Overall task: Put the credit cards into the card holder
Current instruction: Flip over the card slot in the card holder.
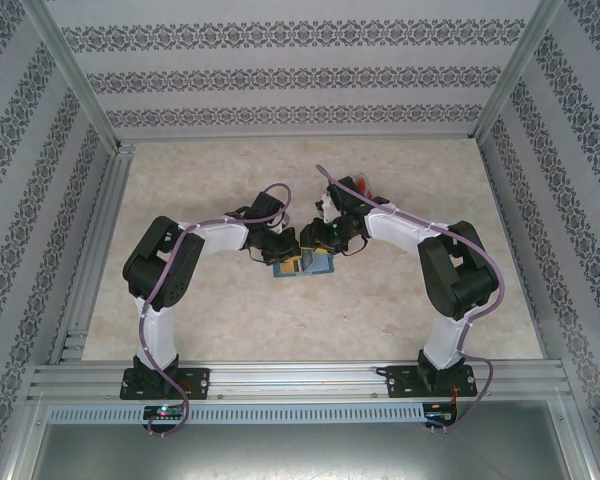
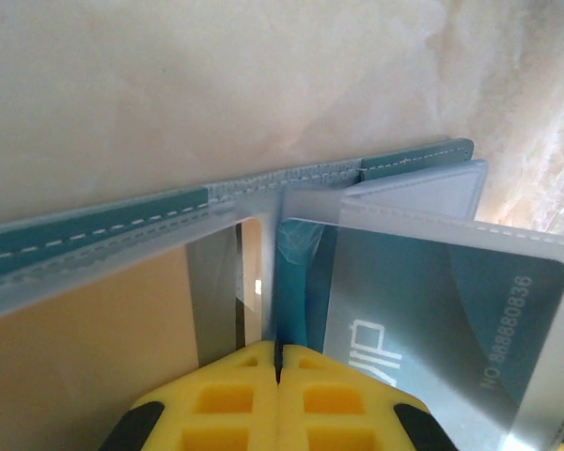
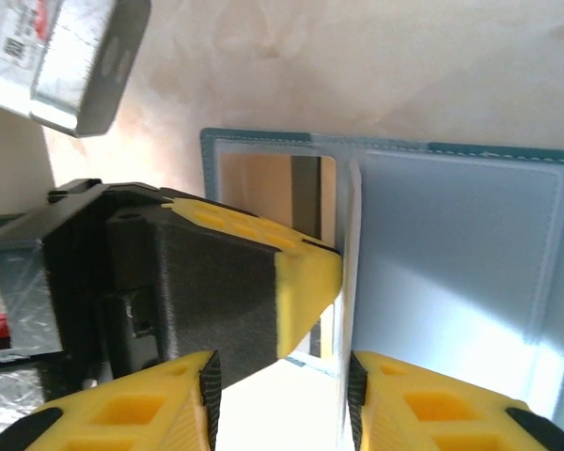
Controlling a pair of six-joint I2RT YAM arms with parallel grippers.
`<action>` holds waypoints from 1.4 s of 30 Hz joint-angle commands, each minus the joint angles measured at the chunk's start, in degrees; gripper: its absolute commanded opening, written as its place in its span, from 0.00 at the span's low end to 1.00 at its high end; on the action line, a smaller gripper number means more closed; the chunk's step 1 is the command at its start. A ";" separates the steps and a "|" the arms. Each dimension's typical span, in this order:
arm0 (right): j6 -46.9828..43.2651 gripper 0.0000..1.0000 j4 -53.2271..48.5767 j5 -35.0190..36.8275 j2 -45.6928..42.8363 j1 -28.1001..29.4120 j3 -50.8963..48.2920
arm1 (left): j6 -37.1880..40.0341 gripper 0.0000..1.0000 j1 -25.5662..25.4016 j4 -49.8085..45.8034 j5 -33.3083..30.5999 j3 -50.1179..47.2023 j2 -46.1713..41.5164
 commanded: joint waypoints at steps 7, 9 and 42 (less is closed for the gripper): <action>2.93 0.29 4.41 -3.35 -2.08 0.52 -0.86 | -0.91 0.00 -0.47 1.77 -1.33 -1.70 -3.74; 2.93 0.25 4.31 -3.42 -1.96 0.48 -0.74 | -0.94 0.00 -0.48 1.91 -1.37 -1.88 -3.90; 1.34 0.28 1.20 0.11 -3.75 5.10 1.07 | 1.89 0.08 6.92 -5.83 -14.52 -16.73 -28.63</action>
